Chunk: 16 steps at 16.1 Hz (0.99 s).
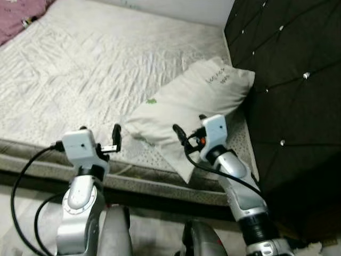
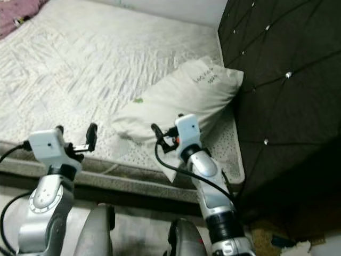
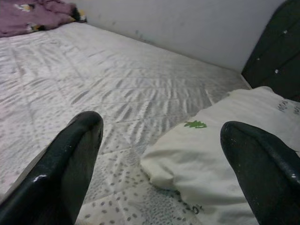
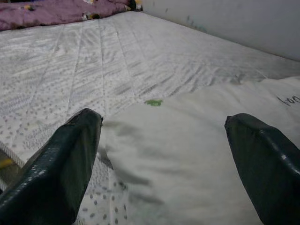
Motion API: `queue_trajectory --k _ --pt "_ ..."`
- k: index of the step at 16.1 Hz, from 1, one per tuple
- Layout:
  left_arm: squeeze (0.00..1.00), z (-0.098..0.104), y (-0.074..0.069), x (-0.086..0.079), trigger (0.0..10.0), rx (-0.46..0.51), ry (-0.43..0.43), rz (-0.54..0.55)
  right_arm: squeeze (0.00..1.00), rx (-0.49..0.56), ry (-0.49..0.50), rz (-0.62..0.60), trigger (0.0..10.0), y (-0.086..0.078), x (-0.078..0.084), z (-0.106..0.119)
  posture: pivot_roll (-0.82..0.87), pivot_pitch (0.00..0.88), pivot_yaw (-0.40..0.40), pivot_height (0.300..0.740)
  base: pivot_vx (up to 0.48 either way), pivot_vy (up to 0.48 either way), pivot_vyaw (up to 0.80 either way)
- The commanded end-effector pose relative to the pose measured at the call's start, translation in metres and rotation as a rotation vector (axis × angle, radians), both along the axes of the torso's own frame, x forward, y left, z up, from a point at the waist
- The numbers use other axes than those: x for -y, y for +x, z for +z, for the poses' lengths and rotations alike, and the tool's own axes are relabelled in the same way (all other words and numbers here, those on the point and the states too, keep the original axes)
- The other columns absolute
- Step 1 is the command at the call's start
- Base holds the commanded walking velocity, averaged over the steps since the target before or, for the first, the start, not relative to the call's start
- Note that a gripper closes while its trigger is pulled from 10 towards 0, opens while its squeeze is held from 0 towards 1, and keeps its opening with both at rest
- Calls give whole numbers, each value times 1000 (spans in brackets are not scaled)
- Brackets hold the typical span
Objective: Clean up the room
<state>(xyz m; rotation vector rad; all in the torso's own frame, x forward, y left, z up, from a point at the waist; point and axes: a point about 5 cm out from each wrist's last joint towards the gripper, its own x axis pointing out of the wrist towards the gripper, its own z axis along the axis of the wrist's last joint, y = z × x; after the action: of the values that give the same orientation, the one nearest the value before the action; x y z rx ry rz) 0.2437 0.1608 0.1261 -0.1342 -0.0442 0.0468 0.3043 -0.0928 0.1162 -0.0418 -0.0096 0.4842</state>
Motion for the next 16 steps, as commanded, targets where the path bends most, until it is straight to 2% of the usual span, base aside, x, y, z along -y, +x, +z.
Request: queue_trajectory --k 1,5,11,16 --pt "0 5 1 10 10000 22 -19 -45 0 -12 -13 -23 10000 1 8 -2 120 69 -116 640 368 0 0" --pt "0 5 3 14 10000 17 -27 -61 0 -13 -10 -31 10000 1 8 -3 115 69 -110 640 342 0 0" --pt "0 3 3 16 10000 2 -39 -64 0 -22 -4 -34 10000 2 8 -4 117 68 -111 640 0 0 0" --pt "0 3 3 17 10000 -4 -39 -67 0 -34 8 -47 10000 0 10 -6 111 72 -105 640 0 0 -694"
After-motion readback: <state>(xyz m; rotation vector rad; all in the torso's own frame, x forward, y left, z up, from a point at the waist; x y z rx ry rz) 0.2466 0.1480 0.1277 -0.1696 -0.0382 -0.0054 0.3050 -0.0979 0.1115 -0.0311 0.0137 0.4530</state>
